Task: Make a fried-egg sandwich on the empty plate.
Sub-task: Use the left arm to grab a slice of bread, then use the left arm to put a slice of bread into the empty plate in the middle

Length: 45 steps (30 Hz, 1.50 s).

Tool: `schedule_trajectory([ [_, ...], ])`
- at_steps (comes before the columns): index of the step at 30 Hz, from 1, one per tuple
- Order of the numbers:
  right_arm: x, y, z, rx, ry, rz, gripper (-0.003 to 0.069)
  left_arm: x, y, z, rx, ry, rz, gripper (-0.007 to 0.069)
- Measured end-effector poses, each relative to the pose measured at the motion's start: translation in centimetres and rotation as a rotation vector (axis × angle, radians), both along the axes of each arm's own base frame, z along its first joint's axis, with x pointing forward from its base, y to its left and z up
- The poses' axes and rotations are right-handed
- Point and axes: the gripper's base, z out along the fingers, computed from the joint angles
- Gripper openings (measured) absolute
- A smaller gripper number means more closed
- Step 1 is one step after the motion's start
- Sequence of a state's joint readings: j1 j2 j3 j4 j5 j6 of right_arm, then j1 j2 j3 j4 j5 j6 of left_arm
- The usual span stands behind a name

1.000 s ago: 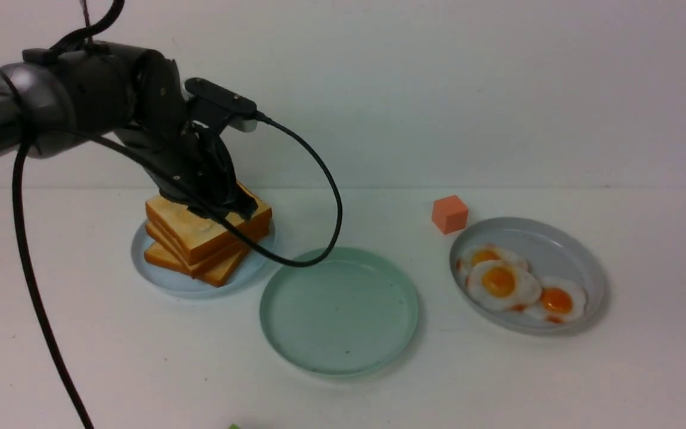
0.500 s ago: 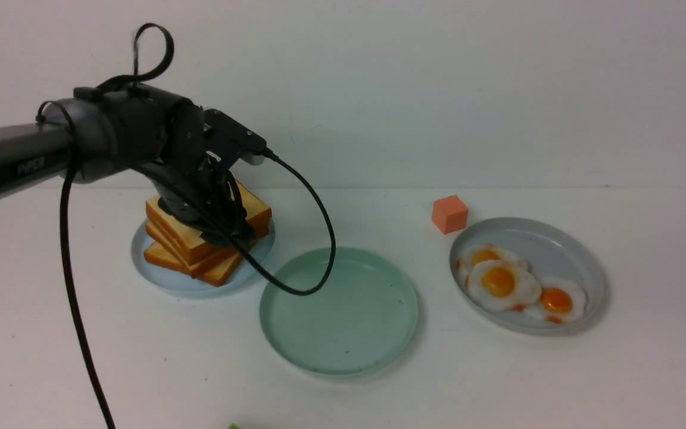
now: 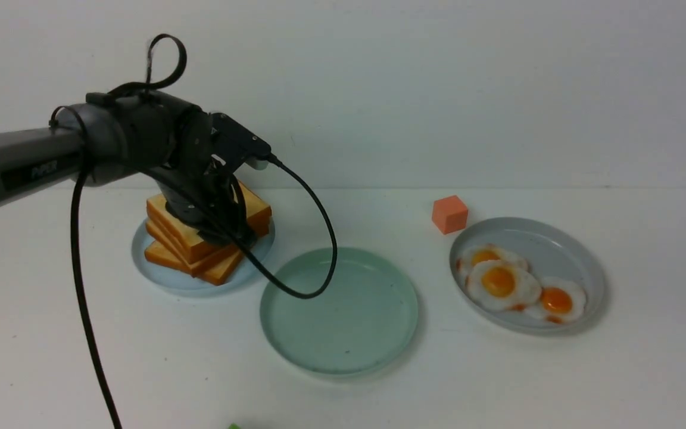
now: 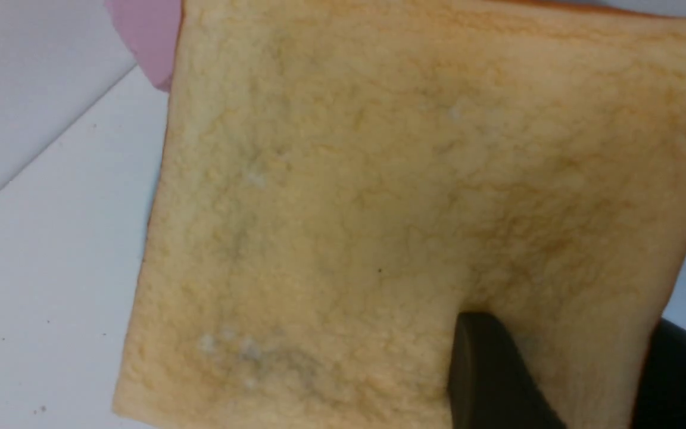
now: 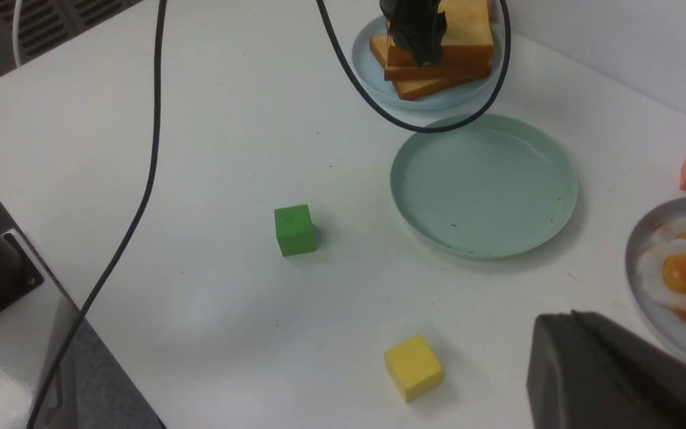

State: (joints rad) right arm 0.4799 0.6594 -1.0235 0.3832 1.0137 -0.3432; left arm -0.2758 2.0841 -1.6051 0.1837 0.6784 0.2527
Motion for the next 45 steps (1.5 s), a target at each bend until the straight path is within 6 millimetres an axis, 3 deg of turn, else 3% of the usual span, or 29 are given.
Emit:
schedule_trajectory([
  [8, 0.0, 0.0, 0.0, -0.003, -0.002, -0.002, 0.0031, -0.9, 0.1, 2.5, -0.029, -0.021, 0.012, 0.0243],
  [12, 0.0, 0.0, 0.0, -0.003, -0.002, -0.002, 0.0034, -1.9, 0.2, 5.9, -0.074, -0.078, 0.021, 0.0114],
  [15, 0.0, 0.0, 0.0, -0.003, -0.002, -0.002, 0.0036, -2.6, 0.4, 7.7, -0.091, -0.105, 0.025, 0.0107],
  [19, 0.0, 0.0, 0.0, -0.004, -0.002, -0.002, 0.0040, -3.1, 0.5, 8.5, -0.099, -0.105, 0.029, 0.0108],
  [22, 0.0, 0.0, 0.0, -0.005, -0.002, -0.003, 0.0042, -3.5, 0.0, 8.7, -0.098, -0.095, 0.017, 0.0108],
  [25, 0.1, -0.2, -0.1, -0.022, -0.012, -0.012, 0.0043, -4.9, -2.8, 9.0, -0.094, -0.095, -0.059, 0.0108],
  [28, 0.0, -0.4, -0.1, -0.038, -0.029, -0.023, 0.0046, -7.1, -7.6, 8.5, -0.102, -0.095, -0.189, 0.0108],
  [34, -0.6, -0.8, 0.0, -0.044, -0.047, -0.026, 0.0049, -10.5, -13.5, 4.3, -0.073, -0.031, -0.361, 0.0108],
  [40, -1.1, -1.1, 0.0, -0.048, -0.053, -0.025, 0.0050, -10.4, -14.8, 0.2, -0.011, 0.010, -0.399, 0.0108],
  [45, -1.0, -1.1, 0.0, -0.052, -0.054, -0.027, 0.0050, -10.1, -14.8, -0.8, 0.024, 0.017, -0.412, 0.0108],
])
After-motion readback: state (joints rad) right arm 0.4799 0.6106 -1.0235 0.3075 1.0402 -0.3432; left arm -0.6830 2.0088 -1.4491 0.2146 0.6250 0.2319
